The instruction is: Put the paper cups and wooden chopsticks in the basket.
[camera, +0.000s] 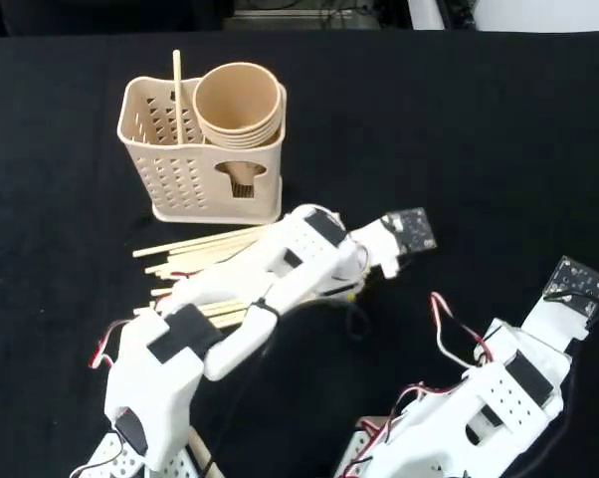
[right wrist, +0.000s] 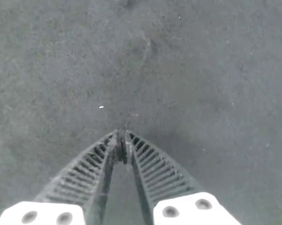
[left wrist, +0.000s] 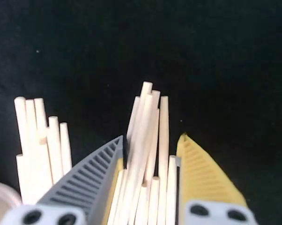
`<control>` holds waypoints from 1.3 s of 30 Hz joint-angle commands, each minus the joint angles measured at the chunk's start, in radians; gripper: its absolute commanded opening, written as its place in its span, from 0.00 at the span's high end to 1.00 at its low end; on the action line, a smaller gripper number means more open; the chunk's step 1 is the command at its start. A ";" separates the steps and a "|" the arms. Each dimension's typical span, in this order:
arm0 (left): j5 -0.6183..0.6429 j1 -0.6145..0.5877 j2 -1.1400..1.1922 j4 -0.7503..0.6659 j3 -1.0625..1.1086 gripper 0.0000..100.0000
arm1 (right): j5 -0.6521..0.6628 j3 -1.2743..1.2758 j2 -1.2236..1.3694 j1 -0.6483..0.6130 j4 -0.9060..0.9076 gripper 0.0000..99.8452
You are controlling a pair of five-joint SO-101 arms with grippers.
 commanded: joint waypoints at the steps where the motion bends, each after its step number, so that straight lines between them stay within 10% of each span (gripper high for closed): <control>1: -0.002 0.004 0.002 0.044 -0.025 0.82 | -0.005 -0.039 -0.018 -0.012 0.003 0.98; 39: 0.071 0.061 -0.074 0.064 -0.025 0.96 | -0.005 -0.033 -0.018 -0.011 -0.003 0.98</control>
